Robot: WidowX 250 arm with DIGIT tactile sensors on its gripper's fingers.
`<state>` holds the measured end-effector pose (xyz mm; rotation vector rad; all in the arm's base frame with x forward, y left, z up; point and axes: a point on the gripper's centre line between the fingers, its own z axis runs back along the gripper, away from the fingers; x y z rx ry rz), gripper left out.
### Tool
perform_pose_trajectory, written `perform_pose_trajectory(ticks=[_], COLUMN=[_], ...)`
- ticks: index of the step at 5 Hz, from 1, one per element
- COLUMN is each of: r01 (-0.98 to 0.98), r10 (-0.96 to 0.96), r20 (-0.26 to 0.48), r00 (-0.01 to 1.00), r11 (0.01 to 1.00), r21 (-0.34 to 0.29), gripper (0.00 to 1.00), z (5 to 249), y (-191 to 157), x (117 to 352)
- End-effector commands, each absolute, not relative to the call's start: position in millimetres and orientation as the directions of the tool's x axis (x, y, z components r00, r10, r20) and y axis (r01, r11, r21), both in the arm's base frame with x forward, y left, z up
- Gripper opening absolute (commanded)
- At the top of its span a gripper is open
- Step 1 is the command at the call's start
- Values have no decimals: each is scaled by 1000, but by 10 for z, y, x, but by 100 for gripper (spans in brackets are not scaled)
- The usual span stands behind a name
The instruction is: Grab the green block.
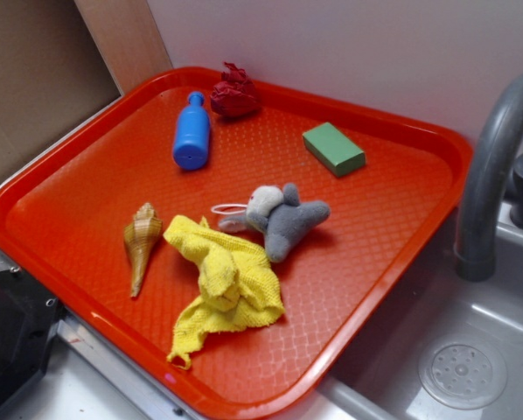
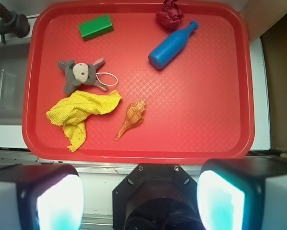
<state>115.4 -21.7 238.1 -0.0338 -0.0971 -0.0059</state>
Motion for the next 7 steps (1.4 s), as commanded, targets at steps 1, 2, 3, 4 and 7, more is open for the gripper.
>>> perform_pose_trajectory(ticks=[1, 2, 3, 4, 7], r01=[8, -72, -118, -219, -553], r10=[-4, 75, 124, 231, 556], r20=[97, 96, 96, 157, 283], r00=[995, 993, 988, 960, 782], r11=[999, 997, 991, 972, 827], r21=[-33, -35, -63, -86, -96], gripper=[100, 100, 100, 100, 100], z=[2381, 2288, 2192, 2052, 1327], y=[-217, -410, -598, -777, -1115], x=[1154, 1379, 1613, 1904, 2962])
